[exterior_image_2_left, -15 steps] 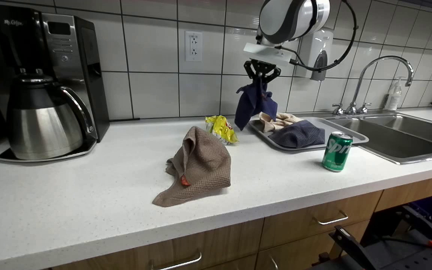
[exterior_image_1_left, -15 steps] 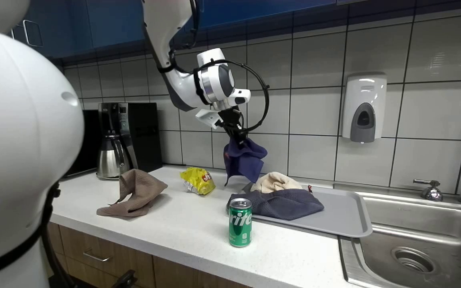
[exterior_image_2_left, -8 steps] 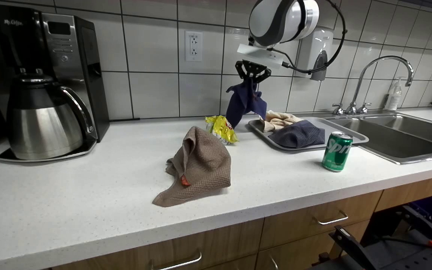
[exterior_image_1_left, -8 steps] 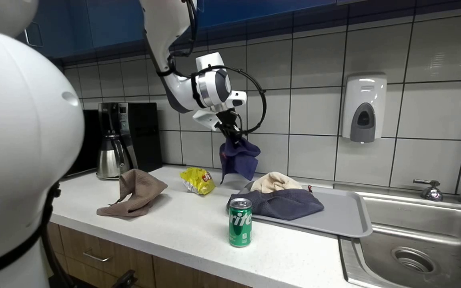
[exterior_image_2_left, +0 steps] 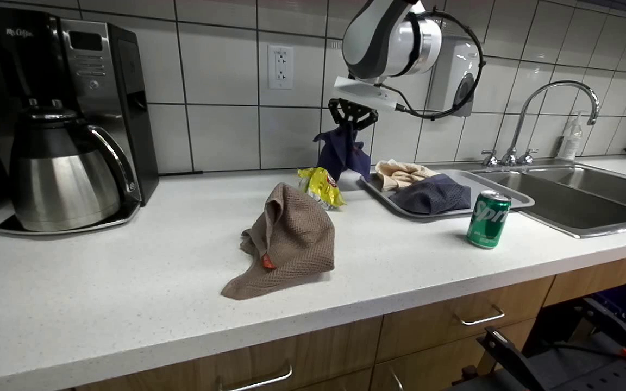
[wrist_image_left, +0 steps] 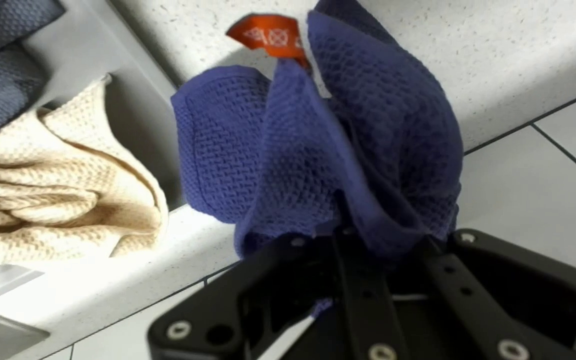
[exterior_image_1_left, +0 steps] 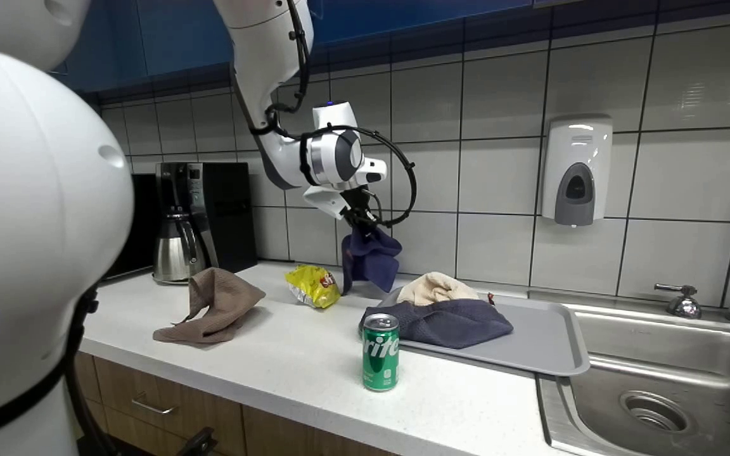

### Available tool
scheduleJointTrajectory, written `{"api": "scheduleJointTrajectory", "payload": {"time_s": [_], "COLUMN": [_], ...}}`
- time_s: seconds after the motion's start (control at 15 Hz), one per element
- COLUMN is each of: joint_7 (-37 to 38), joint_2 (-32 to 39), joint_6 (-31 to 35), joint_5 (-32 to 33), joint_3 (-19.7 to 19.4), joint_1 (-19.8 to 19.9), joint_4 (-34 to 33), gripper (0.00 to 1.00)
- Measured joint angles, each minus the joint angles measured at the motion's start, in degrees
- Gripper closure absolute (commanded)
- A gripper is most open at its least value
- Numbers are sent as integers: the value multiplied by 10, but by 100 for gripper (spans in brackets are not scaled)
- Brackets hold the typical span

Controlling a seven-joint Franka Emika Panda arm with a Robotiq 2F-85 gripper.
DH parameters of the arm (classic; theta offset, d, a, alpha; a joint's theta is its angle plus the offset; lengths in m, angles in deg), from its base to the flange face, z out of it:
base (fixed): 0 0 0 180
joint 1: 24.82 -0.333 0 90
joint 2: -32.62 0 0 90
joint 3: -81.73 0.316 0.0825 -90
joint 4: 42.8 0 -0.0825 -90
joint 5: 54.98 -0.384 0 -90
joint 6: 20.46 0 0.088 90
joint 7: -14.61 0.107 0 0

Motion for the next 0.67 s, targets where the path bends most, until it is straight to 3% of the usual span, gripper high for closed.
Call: {"api": "scheduleJointTrajectory", "payload": {"time_s": [0.67], "joint_7": [-70], "joint_2": [29], "joint_6": [1], "joint_5": [-54], "joint_3": [13], "joint_1": [0], "joint_4": [-29], "gripper": [98]}}
